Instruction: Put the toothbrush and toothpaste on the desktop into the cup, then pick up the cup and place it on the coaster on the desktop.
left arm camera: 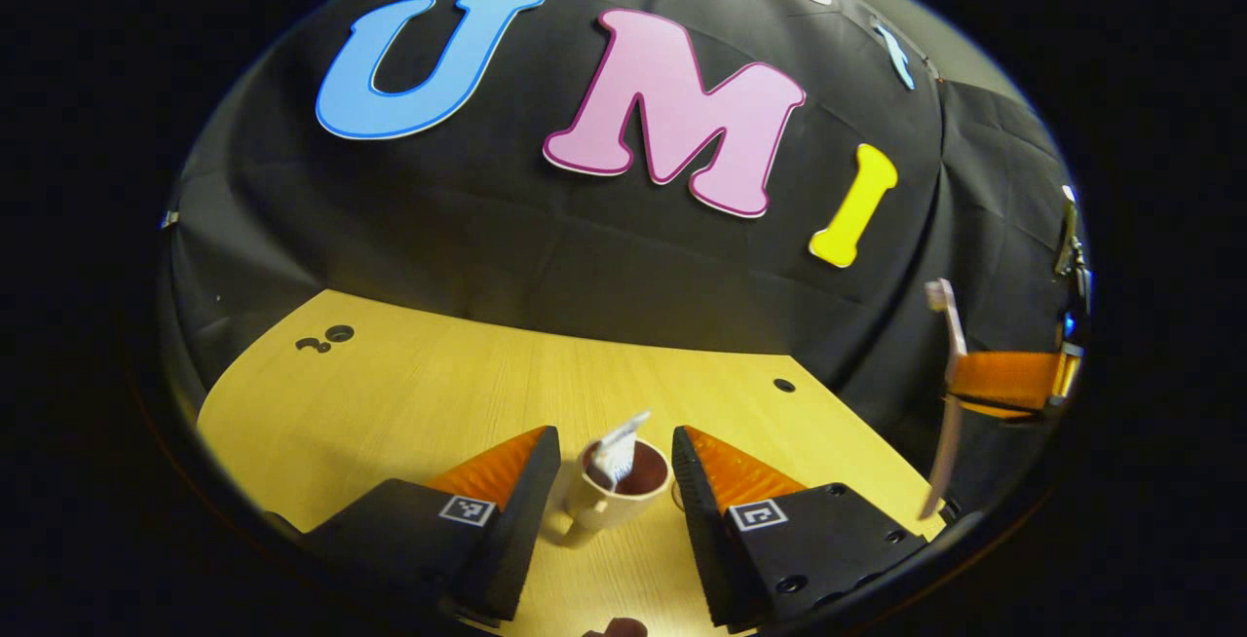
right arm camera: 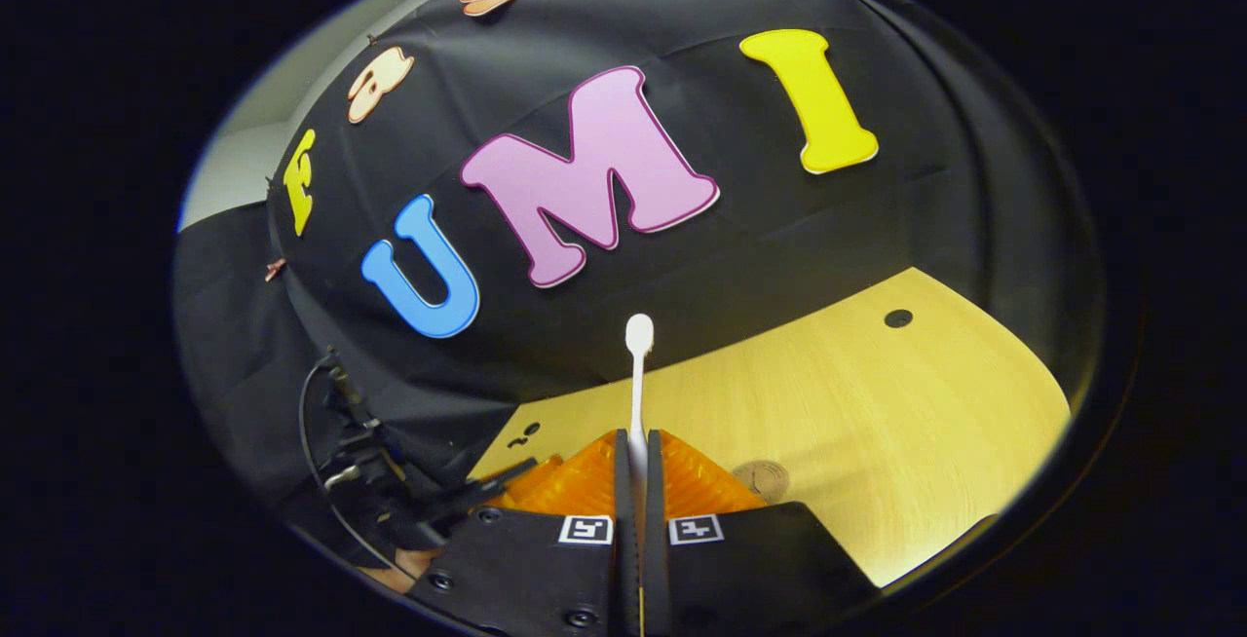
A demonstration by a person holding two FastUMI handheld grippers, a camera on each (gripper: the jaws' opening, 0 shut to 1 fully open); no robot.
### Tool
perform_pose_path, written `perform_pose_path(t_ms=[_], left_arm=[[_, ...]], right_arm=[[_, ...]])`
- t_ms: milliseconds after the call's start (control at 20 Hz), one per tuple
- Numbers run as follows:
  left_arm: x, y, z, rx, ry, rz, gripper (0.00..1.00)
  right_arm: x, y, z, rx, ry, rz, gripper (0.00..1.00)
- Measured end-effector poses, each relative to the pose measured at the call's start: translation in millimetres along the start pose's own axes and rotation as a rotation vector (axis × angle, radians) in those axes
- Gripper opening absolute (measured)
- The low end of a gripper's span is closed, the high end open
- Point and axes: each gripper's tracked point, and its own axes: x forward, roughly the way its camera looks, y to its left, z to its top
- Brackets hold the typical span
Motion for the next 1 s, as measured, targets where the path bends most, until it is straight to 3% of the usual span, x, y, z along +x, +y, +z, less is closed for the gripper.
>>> perform_pose_path(t_ms=[350, 1000], left_arm=[[-92, -1, -39, -0.008, 0.095, -0.023, 0.72], [-172, 54, -90, -0.045, 0.174, 0.139, 0.72]], right_arm=[[83, 23, 6, 0.009, -0.058, 0.067, 0.06], [186, 9, -76, -0.034, 0.012, 0.060, 0.06]])
